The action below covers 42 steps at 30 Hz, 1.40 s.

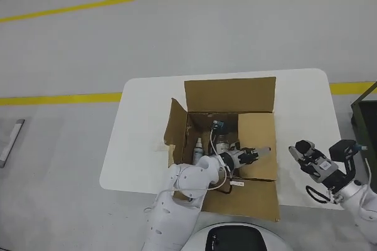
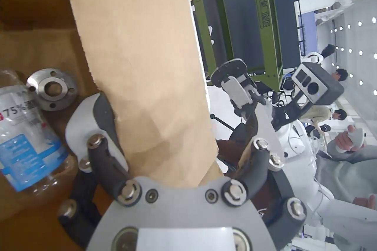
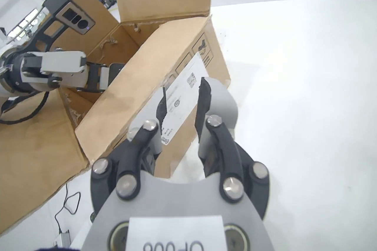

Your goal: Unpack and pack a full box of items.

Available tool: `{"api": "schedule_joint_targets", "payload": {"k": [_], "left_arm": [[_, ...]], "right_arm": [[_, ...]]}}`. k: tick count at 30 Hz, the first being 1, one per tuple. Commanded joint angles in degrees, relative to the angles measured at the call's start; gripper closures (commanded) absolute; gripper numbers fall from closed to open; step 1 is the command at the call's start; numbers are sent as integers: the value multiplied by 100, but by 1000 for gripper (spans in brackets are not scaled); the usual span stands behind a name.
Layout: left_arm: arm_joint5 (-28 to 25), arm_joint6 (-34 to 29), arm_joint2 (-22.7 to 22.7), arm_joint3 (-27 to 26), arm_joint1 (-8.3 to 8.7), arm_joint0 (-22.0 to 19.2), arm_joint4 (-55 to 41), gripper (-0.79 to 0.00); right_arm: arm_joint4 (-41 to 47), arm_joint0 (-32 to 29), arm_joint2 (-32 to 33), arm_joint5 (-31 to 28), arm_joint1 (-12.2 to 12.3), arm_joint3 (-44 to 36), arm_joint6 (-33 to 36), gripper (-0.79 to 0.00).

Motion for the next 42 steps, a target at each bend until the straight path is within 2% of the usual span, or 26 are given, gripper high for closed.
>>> {"api": "schedule_joint_targets", "payload": {"k": [1, 4, 9, 15, 18, 26, 30, 36, 40, 41, 42], "left_arm": [[-41, -44, 19, -123, 9, -39, -73, -785], [-77, -80, 69, -326, 9, -172, -231, -785], [-158, -24, 204, -490, -8, -458, -472, -785], [-399, 16, 547, -260, -38, -801, -485, -785], [-433, 121, 752, -103, -72, -905, -609, -785], [-527, 263, 1293, 303, -159, -1179, -636, -785], [-577, 277, 1480, 450, -196, -1260, -719, -785], [-630, 316, 1755, 734, -235, -1393, -507, -785], [-543, 336, 1877, 935, -260, -1460, -387, -785], [-532, 360, 1901, 965, -266, -1467, -372, -785], [-507, 356, 1916, 999, -271, -1470, -382, -785]], "right_arm": [[267, -47, 183, 20, -2, -40, -6, -653], [683, -114, 435, 18, -2, -103, 87, -785], [1404, -219, 768, -14, -4, -210, 351, -785], [2181, -314, 1106, -105, -8, -358, 644, -785], [1801, -367, 1346, -115, 9, -455, 774, -785], [1846, -360, 1346, -63, 3, -427, 729, -785], [2613, -381, 1474, 604, -53, -151, 493, -785], [3856, -375, 1698, 549, -89, 8, 781, -785], [4048, -351, 1788, 581, -80, 32, 1179, -785], [4051, -343, 1778, 589, -76, 15, 1291, -770], [4118, -332, 1748, 587, -77, 20, 1380, -662]]}}
